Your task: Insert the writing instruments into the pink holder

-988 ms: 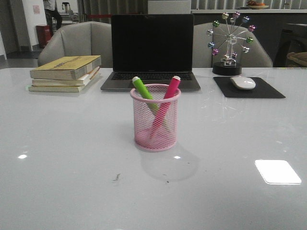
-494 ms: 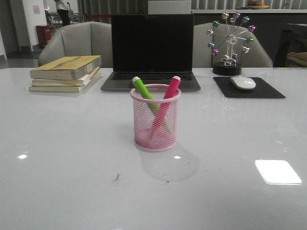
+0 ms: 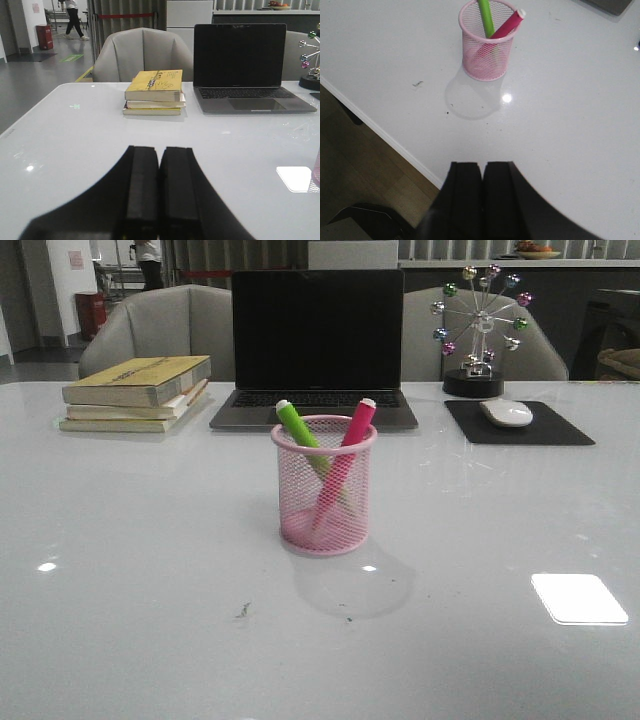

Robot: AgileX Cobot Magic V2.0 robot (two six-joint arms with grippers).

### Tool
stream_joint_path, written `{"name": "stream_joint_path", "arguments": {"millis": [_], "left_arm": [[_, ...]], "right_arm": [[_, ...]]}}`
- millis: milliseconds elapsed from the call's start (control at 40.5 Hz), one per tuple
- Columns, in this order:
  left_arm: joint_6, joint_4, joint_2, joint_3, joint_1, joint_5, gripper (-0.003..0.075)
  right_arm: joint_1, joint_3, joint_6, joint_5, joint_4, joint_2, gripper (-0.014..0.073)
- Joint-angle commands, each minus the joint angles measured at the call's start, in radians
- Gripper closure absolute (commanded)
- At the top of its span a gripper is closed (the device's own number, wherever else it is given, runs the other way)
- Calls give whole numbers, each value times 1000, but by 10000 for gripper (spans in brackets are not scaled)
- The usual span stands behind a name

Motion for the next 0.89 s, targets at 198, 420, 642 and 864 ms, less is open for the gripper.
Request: {"name": "stream_joint_path", "arguments": {"millis": [198,420,642,864], "left_arm": [[-9,-14,-21,20,3,-187,629],[-9,-12,-21,20,-5,-186,629],[-9,-12,-20,20,-7,-184,629],[-9,-12,-20,20,-7,-184,629]], "right_arm": [[-2,-27,-9,-68,-7,-2,505],[-2,-27,-9,-67,-7,-2,505],[-2,-27,-9,-67,-7,-2,505],[-2,-27,-9,-67,-7,-2,505]]}}
